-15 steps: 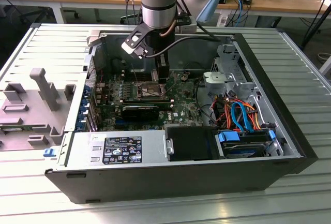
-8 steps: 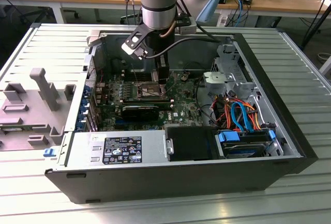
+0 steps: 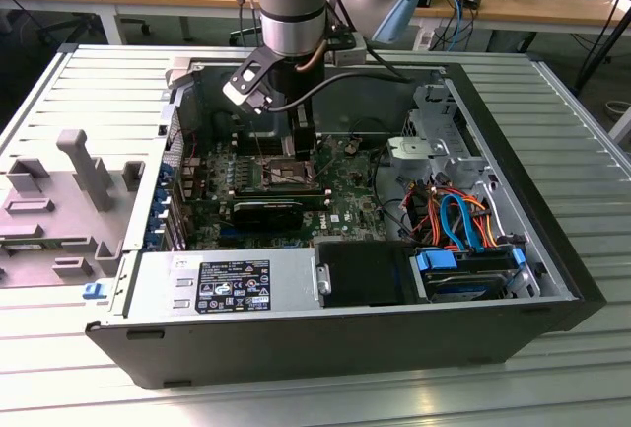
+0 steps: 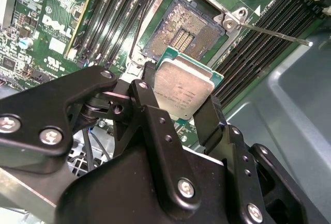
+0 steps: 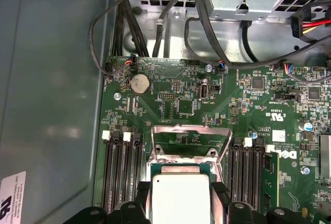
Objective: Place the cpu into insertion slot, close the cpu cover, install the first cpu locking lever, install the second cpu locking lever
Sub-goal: 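Place the cpu into insertion slot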
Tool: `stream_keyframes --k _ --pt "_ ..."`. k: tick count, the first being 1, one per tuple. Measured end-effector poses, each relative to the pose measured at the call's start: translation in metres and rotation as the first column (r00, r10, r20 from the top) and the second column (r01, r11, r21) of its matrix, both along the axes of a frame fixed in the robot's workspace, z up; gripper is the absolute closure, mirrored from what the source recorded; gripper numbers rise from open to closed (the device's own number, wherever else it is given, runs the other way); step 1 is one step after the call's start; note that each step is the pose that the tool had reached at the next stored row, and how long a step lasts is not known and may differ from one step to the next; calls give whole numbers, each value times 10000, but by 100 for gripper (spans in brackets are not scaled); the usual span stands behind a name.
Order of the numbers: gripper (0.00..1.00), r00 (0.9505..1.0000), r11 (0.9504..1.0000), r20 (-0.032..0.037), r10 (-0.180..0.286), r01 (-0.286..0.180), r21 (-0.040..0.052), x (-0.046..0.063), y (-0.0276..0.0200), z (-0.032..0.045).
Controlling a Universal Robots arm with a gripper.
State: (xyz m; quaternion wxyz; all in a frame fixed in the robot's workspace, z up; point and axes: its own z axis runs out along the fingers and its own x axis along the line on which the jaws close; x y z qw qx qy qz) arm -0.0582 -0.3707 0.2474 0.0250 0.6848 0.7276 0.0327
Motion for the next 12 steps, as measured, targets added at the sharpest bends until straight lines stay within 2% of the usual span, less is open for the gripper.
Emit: stream_keyframes --k 12 --pt "46 10000 10000 -1 0 0 -3 0 0 -21"
